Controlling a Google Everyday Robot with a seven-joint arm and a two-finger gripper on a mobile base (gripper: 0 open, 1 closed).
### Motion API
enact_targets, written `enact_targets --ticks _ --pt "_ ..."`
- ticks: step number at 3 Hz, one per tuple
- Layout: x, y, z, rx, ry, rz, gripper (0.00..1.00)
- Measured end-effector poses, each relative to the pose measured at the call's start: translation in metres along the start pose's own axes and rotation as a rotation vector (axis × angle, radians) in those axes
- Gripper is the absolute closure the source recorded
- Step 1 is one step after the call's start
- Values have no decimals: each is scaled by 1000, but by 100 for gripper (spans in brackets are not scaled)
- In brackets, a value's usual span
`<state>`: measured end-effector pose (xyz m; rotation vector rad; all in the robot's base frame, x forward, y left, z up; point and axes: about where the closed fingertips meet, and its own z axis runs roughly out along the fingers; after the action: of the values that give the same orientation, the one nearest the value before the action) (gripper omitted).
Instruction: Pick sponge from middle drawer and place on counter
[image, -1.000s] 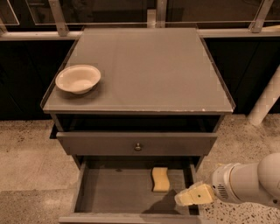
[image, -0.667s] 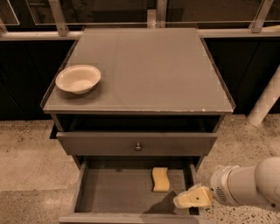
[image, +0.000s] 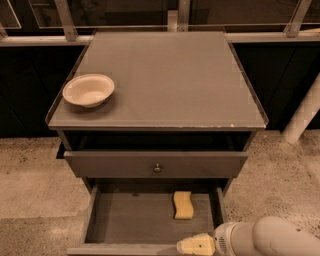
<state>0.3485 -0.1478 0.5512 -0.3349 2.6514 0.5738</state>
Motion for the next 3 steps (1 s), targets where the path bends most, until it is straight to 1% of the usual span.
enact_targets --ticks 1,2,3 --pt "-11 -12 43 -2 -75 96 0" --pt "-17 -20 46 21 -110 104 0" --pt "-4 -26 55 40 -78 106 0"
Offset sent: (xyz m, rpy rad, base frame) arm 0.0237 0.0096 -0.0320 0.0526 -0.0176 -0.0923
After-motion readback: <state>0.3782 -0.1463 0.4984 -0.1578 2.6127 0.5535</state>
